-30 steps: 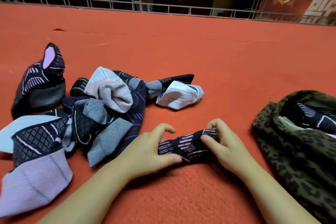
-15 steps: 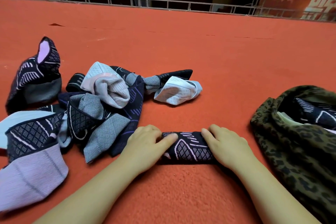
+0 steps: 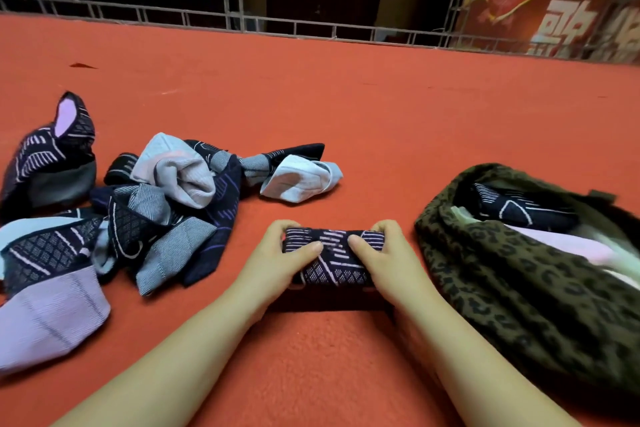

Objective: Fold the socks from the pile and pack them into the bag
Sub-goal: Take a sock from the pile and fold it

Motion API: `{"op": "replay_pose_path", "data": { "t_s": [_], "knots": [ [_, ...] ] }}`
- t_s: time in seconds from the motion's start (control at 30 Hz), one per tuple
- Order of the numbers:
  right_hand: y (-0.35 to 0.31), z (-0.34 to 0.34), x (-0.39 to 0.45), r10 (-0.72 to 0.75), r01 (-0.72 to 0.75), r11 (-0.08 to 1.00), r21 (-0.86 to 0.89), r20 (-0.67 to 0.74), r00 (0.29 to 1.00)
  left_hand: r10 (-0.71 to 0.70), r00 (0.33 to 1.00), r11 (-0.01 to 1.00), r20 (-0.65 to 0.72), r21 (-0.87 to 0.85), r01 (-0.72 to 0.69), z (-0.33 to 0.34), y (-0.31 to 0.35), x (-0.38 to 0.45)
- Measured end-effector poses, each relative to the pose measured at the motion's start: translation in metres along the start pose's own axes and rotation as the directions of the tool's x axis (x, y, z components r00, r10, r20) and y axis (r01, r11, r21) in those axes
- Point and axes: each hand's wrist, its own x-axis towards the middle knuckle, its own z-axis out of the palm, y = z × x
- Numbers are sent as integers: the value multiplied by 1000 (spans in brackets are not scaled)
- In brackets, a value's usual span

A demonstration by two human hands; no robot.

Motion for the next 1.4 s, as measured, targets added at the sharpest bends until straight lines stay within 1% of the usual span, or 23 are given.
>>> {"op": "replay_pose_path", "data": {
  "t_s": [0.03,0.13,0.23,0.3,0.37,0.43,0.47,0.57,0.63,0.7,0.77,0.83,0.87,0.97,1.07,1.1,1.17,1.2,1.23,1.3,1.33,1.37,1.4],
  "knots": [
    [-4,-11,-4,-13,14,1000,18,-31,999,21,1000,999,-24,-48,-22,8,9,-3],
    [-15,-55,-13,-80,84,996,38,-106,991,80,995,993,-52,-83,-84,41,41,-9],
    [-27,-107,-23,-89,99,994,48,-177,980,108,994,986,-7,-126,-108,78,74,-9],
    [-28,-150,-29,-47,67,994,87,-216,975,119,991,981,64,-164,-107,108,95,-11],
    [-23,-185,-32,47,-1,975,220,-204,978,109,983,979,145,-189,-80,132,111,-12],
    [-10,-214,-30,165,-87,920,383,-175,971,96,971,976,219,-213,-49,156,125,-11],
    [-2,-227,-28,200,-107,899,424,-182,963,96,965,973,243,-226,-40,168,130,-9],
    [20,-249,-17,221,-80,897,434,-284,933,111,962,960,250,-277,-39,201,143,3],
    [33,-254,-6,209,-62,913,403,-332,920,149,970,965,192,-242,-100,219,147,17],
    [46,-256,6,193,-79,944,321,-341,920,218,962,974,163,-92,-205,234,144,31],
    [60,-255,12,126,-104,991,82,-325,937,265,938,937,223,168,-305,239,133,41],
    [71,-259,12,118,-155,980,-125,-266,957,200,916,857,347,391,-335,241,119,46],
    [75,-263,12,147,-186,969,-164,-226,963,155,903,825,399,450,-341,241,113,48],
    [80,-279,13,239,-262,942,-208,-131,962,106,863,774,494,504,-383,236,108,47],
    [82,-282,19,249,-268,945,-190,-115,962,110,849,714,516,553,-428,233,105,49],
    [83,-279,22,238,-262,936,-234,-126,963,112,858,702,502,571,-426,234,104,50],
    [84,-273,26,201,-236,873,-427,-125,972,108,872,698,478,588,-408,236,100,55],
    [83,-270,26,172,-210,804,-556,-121,978,103,874,717,474,574,-396,238,99,55],
    [79,-269,26,130,-185,709,-680,-131,983,94,873,742,479,551,-383,239,97,57],
    [67,-267,20,-29,-113,508,-854,-148,989,100,866,770,491,513,-380,241,96,60],
    [63,-265,17,-109,-43,479,-877,-108,988,137,865,747,482,523,-410,241,97,61],
    [59,-261,15,-155,55,497,-866,-27,987,172,866,699,469,561,-443,241,97,64],
    [58,-257,13,-155,157,559,-814,84,984,184,863,661,470,590,-462,240,98,64]
  ]
}}
